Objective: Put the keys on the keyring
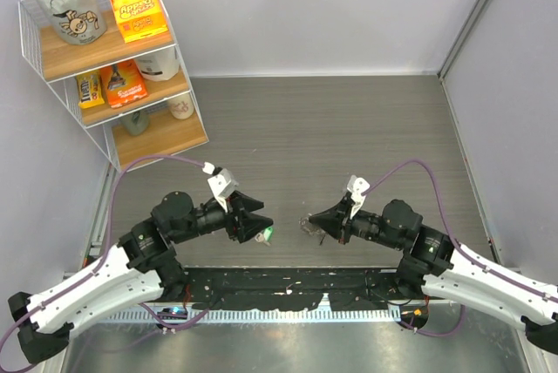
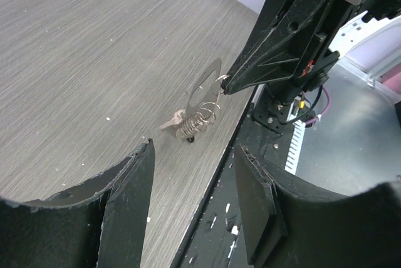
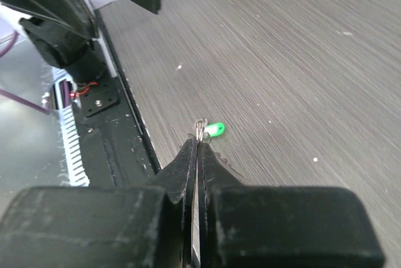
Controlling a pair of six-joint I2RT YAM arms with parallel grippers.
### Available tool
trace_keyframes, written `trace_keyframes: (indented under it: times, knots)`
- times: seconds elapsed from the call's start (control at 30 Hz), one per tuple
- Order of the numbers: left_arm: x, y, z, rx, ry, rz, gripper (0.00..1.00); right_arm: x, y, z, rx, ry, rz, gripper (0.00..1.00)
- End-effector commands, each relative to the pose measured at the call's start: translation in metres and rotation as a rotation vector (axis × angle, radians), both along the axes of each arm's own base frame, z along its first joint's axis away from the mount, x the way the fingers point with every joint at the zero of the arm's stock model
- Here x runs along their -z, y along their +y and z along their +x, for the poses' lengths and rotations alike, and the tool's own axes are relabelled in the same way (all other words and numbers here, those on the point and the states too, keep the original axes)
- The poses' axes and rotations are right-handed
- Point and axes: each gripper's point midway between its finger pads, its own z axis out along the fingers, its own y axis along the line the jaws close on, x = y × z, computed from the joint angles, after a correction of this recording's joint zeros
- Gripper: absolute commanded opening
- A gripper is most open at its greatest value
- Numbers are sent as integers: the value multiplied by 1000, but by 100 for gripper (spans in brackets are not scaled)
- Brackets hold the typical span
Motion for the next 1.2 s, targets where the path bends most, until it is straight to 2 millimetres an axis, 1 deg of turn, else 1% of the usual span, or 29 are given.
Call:
trace_keyframes:
  times: [0.0, 0.07, 0.2, 0.23, 0.27, 0.4, 0.5, 0.63, 0.73, 0.8, 0.87, 0.97, 1.0, 1.07, 1.17]
  knots:
    - [-47, -2, -9, 46, -68, -120, 59, -64, 17, -17, -151, -140, 125, 5]
    - [-55, -2, -14, 71, -87, -143, 59, -76, 19, -22, -187, -165, 131, 5]
    - [-68, -1, -24, 119, -120, -179, 60, -89, 22, -33, -255, -199, 139, 5]
    - [-68, 0, -25, 121, -121, -181, 60, -90, 23, -36, -277, -202, 135, 5]
    - [-69, 1, -24, 116, -123, -183, 60, -95, 22, -38, -286, -211, 142, 5]
    - [-65, 7, -21, 78, -110, -175, 60, -104, 23, -51, -354, -229, 160, 5]
    - [-60, 9, -18, 53, -93, -174, 61, -107, 24, -61, -419, -243, 165, 5]
    - [-66, 5, -24, 91, -93, -196, 61, -110, 27, -67, -460, -244, 167, 5]
    - [-65, 5, -26, 105, -96, -185, 61, -115, 26, -64, -440, -249, 177, 5]
    - [-54, 7, -14, 44, -84, -142, 61, -111, 23, -60, -409, -232, 150, 5]
    - [-35, 11, 3, -53, -44, -78, 62, -110, 20, -56, -376, -228, 137, 5]
    - [-1, 20, 28, -213, 48, 52, 62, -108, 17, -52, -348, -216, 125, 5]
    - [11, 23, 36, -264, 80, 97, 61, -104, 16, -50, -336, -204, 112, 5]
    - [36, 25, 43, -319, 147, 165, 61, -98, 14, -47, -313, -190, 93, 5]
    - [77, 22, 46, -363, 253, 227, 60, -90, 9, -43, -273, -167, 70, 5]
